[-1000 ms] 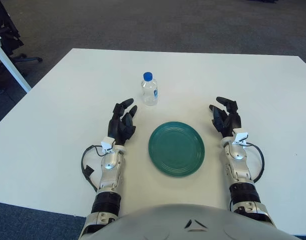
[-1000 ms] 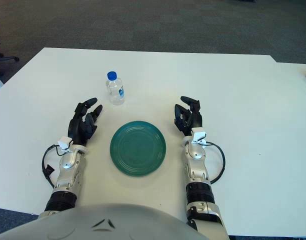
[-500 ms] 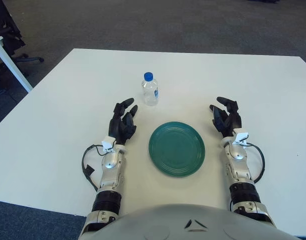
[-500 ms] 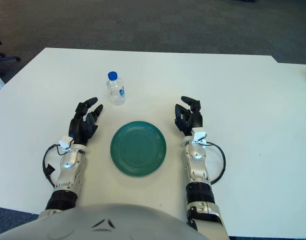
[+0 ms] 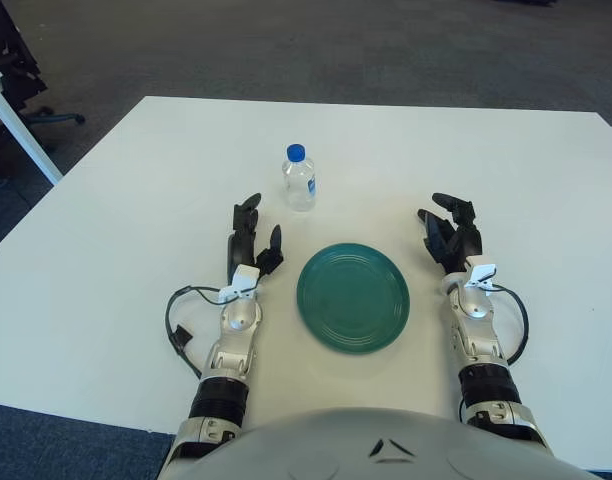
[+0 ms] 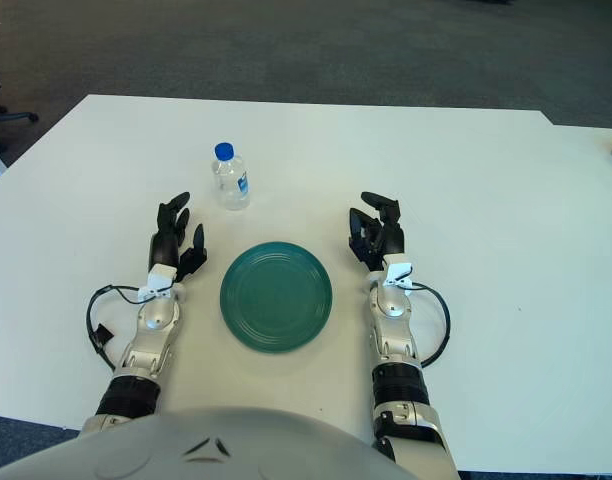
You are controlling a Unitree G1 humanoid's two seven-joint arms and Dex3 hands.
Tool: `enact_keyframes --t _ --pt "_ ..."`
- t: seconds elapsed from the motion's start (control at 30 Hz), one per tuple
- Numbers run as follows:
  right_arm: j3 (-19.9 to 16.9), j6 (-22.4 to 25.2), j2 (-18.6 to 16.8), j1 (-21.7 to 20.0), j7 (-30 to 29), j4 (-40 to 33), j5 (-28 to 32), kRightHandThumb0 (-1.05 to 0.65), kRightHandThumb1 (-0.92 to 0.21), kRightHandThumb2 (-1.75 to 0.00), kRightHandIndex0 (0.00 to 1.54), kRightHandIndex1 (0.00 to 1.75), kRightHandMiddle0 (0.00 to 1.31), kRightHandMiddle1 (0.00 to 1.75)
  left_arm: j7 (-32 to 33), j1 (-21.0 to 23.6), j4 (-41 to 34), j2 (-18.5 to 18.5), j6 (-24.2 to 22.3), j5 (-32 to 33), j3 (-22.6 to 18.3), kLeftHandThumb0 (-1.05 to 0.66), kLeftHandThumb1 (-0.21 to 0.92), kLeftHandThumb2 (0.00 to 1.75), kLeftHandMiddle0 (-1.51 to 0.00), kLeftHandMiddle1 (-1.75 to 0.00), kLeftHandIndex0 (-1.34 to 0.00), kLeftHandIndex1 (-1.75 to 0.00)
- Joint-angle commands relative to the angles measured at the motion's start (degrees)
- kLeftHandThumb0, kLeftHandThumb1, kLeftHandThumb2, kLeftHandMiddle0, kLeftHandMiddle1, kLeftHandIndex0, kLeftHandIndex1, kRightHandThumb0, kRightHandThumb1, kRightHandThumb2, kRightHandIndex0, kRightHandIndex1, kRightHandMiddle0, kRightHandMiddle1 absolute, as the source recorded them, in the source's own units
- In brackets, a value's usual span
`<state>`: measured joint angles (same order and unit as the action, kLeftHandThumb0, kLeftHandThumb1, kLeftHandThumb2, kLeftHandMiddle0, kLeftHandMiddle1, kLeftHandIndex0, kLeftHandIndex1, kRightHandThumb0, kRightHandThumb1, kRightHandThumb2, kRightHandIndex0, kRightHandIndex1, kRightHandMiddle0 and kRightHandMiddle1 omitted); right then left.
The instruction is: Put the bottle into the plate.
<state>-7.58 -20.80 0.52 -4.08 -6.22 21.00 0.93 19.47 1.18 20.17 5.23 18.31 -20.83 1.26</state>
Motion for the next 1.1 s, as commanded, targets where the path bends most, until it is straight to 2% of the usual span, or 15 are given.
enact_keyframes --t 0.0,0.2,0.4,0.57,0.87,1.07 --pt "-0.2 0.6 0.1 0.2 0.0 1.3 0.1 -0.43 -0.89 -0.48 0.48 0.49 0.09 1.15 1.5 1.4 3.8 -1.1 -4.4 -2.0 1.1 -1.02 0.92 0.62 -0.18 0.00 0.00 -0.35" --pt "-0.2 0.5 0.2 0.3 -0.1 1.4 -0.1 -0.45 -0.90 -0.48 0.48 0.47 0.09 1.15 2.3 4.8 8.6 -2.4 -3.6 -1.8 1.9 -1.05 0.92 0.58 -0.09 0.00 0.00 -0.19" --pt "-0.2 0.5 0.3 0.4 -0.2 1.4 -0.2 -0.45 -0.91 -0.47 0.49 0.45 0.09 1.17 1.4 5.9 10.9 -3.4 -1.8 -0.7 2.6 -1.05 0.92 0.51 -0.01 0.00 0.00 -0.03" --pt "-0.2 0.6 0.4 0.6 -0.1 1.3 -0.2 -0.45 -0.92 -0.46 0.50 0.44 0.09 1.16 -0.5 6.9 12.1 -4.0 -1.6 0.1 3.5 -1.05 0.92 0.45 0.00 0.00 0.00 -0.01" --pt "-0.2 -0.1 0.5 0.4 0.6 2.1 0.2 -0.44 -0.92 -0.46 0.53 0.41 0.09 1.15 -4.9 11.1 12.5 -4.7 -7.3 1.4 4.2 -1.05 0.92 0.31 0.00 0.00 0.00 0.00" --pt "-0.5 -0.6 0.1 0.3 1.2 2.3 1.3 -0.41 -0.90 -0.48 0.54 0.42 0.09 1.14 -6.2 13.0 13.5 -5.0 -9.0 2.0 4.5 -1.05 0.92 0.26 0.00 0.00 0.00 0.00"
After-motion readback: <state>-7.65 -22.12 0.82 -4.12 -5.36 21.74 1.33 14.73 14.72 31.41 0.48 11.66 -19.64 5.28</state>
